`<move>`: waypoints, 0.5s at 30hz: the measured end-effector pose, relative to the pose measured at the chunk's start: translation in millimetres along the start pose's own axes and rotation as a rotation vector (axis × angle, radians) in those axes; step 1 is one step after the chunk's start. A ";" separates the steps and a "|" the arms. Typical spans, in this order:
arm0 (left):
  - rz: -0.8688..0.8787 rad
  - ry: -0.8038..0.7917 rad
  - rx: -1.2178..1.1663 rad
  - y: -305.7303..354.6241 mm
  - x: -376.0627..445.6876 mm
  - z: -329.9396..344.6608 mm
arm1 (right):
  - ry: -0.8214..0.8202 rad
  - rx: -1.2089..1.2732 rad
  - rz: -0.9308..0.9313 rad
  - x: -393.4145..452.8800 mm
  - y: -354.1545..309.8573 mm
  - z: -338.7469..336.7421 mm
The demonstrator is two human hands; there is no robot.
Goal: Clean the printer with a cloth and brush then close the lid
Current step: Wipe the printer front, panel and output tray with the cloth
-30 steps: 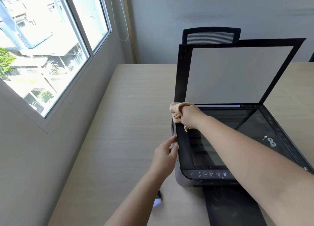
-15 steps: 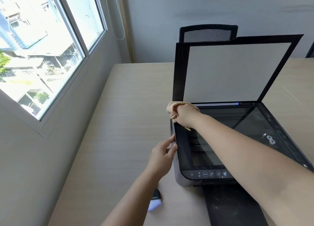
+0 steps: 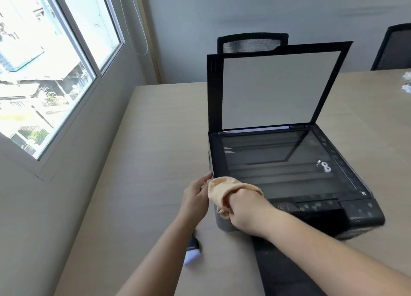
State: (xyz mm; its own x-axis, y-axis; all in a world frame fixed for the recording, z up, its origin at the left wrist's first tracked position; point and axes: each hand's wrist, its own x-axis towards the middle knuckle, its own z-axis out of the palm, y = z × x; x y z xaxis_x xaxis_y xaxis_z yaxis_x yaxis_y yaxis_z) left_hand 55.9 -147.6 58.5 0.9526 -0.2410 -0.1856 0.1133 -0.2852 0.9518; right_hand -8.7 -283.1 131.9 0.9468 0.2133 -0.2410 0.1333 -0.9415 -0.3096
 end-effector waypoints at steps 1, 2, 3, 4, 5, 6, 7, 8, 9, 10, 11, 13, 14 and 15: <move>0.018 0.037 0.007 2.7 -3.4 1.7 | 0.013 0.015 -0.007 -13.3 -4.5 2.7; 0.041 0.073 0.024 5.4 -6.8 3.7 | 0.031 0.032 -0.007 -25.8 -6.7 6.2; 0.075 0.097 0.055 9.2 -11.0 5.9 | 0.061 0.043 -0.005 -36.8 -8.1 8.2; 0.102 0.106 0.087 11.8 -14.3 8.7 | 0.090 0.034 0.007 -44.8 -6.7 11.9; 0.113 0.097 0.109 14.3 -18.4 12.8 | 0.117 0.017 0.032 -52.5 -3.5 17.4; 0.117 0.091 0.105 15.3 -20.2 14.9 | 0.143 0.000 0.041 -56.0 -0.1 20.3; 0.112 0.085 0.095 14.5 -22.5 16.7 | 0.191 -0.029 0.027 -58.8 6.1 24.1; 0.111 0.074 0.084 13.5 -24.7 18.5 | 0.272 -0.031 0.026 -62.6 14.5 27.1; 0.111 0.063 0.073 12.5 -26.1 18.7 | 0.352 -0.019 0.038 -66.7 25.7 32.2; 0.114 0.045 0.062 11.4 -27.7 19.9 | 0.412 -0.010 0.064 -72.3 38.5 37.9; 0.116 0.028 0.062 11.4 -29.8 21.2 | 0.418 0.012 0.096 -80.3 49.8 42.7; 0.121 0.022 0.077 9.7 -31.5 20.5 | 0.453 0.011 0.147 -93.0 77.4 53.4; 0.125 0.023 0.080 9.2 -31.5 20.3 | 0.475 0.018 0.188 -99.5 89.4 54.6; 0.130 0.021 0.086 10.0 -32.1 20.5 | 0.479 0.041 0.251 -106.5 97.5 53.1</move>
State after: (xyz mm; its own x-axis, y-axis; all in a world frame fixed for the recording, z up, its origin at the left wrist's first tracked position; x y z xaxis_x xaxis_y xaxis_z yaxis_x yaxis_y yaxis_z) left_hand 20.7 -161.7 69.0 0.9633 -0.2624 -0.0558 -0.0356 -0.3311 0.9429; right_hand -112.1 -383.7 78.5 0.9768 -0.1689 0.1315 -0.1168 -0.9352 -0.3343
